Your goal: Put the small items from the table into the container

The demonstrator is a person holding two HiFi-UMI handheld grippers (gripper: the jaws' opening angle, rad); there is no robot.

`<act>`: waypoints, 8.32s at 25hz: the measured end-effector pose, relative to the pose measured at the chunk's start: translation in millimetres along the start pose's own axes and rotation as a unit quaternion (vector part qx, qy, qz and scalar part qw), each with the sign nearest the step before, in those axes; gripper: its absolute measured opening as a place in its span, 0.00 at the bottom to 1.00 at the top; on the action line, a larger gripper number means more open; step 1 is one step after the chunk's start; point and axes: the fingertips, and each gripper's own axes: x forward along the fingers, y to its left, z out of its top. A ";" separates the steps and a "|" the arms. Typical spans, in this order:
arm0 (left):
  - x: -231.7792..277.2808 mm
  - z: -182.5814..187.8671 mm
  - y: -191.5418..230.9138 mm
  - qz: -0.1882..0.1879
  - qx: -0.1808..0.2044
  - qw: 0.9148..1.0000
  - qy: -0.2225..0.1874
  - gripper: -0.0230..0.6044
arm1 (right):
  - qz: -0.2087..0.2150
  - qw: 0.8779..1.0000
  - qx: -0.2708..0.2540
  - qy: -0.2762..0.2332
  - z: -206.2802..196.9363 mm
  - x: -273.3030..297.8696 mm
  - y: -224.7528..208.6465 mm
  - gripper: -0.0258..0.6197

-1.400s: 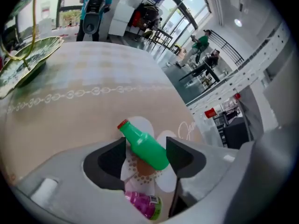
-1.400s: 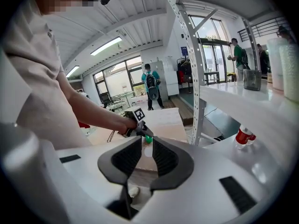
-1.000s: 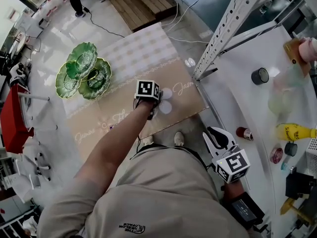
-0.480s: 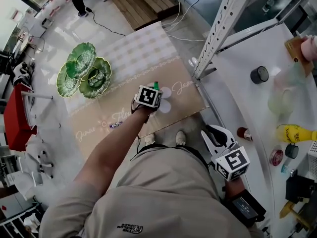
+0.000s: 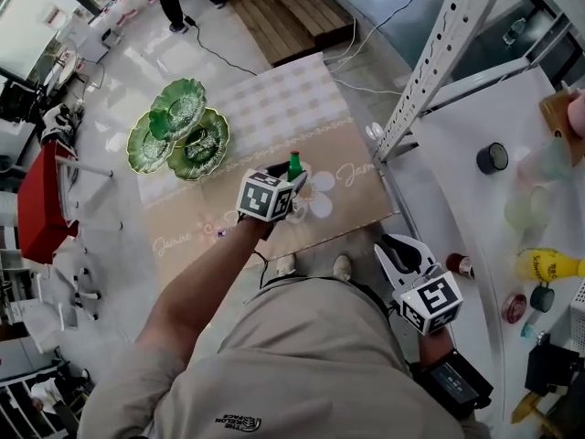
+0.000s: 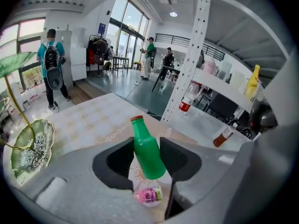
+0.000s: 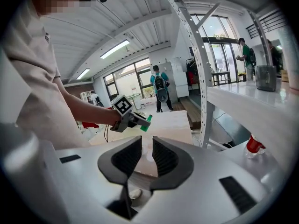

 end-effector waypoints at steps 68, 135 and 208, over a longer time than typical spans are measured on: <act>-164.9 115.9 260.2 0.083 0.151 0.983 0.062 0.34 | -0.060 0.998 0.005 -0.001 17.9 35.6 100.5 0.16; -49.6 -110.1 -24.7 -0.007 -0.363 0.930 -0.058 0.33 | 0.092 0.993 -0.063 0.040 -10.4 10.8 14.6 0.16; -273.1 87.9 174.4 0.085 0.090 0.983 -0.133 0.39 | 0.037 0.999 -0.032 0.016 27.6 85.2 106.1 0.16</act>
